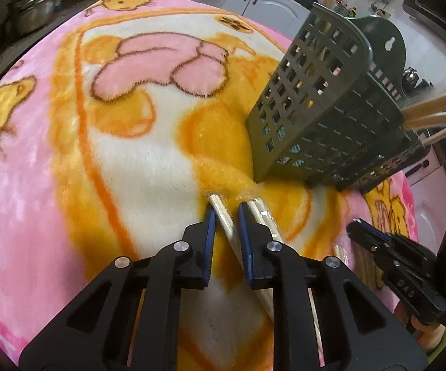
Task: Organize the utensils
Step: 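Lift both chopsticks upright and carry them above the green basket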
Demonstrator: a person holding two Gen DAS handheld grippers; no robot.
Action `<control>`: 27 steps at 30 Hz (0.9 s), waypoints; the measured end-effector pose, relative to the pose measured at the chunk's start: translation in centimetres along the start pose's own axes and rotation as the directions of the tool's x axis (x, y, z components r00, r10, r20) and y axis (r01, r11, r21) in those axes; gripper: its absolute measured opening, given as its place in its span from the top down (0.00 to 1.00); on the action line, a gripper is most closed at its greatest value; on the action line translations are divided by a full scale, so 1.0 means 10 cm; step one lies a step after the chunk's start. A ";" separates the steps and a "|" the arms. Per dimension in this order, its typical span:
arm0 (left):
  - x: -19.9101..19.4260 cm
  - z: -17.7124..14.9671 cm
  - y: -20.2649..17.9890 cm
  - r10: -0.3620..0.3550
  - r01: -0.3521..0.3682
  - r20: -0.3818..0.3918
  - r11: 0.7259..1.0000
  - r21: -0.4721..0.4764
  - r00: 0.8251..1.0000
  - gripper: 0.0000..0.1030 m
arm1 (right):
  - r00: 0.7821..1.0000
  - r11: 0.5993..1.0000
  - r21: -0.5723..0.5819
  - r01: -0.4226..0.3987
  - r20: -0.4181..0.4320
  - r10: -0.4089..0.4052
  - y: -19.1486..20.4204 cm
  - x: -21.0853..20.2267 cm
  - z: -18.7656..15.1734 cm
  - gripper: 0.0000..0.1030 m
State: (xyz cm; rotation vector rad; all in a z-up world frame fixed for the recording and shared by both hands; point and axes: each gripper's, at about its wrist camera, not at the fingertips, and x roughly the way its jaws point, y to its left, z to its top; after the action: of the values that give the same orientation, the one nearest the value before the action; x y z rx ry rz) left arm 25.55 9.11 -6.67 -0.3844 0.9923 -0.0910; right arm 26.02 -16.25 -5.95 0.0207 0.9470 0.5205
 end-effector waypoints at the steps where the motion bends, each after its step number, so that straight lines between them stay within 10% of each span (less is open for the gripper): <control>1: 0.00 0.01 0.00 -0.002 0.002 0.000 1.000 -0.003 1.000 0.89 | 1.000 1.000 0.014 -0.008 0.010 0.007 -0.03 -0.04 -0.01 0.92; 13: -0.30 0.04 0.07 -0.055 0.058 0.083 0.998 -0.034 0.995 0.95 | 0.981 0.993 -0.010 -0.113 0.160 0.114 0.05 -0.67 -0.05 0.92; 27: -1.21 -0.05 -0.62 -0.159 0.116 0.274 0.979 0.167 0.948 0.97 | 0.926 0.988 -0.042 -0.150 0.344 0.155 0.19 -1.38 -0.05 0.92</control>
State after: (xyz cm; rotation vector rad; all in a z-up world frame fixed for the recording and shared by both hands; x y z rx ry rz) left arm 19.11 6.25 4.94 -0.3186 0.6664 -0.2293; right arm 18.37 -20.68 4.78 0.1691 0.5971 0.6443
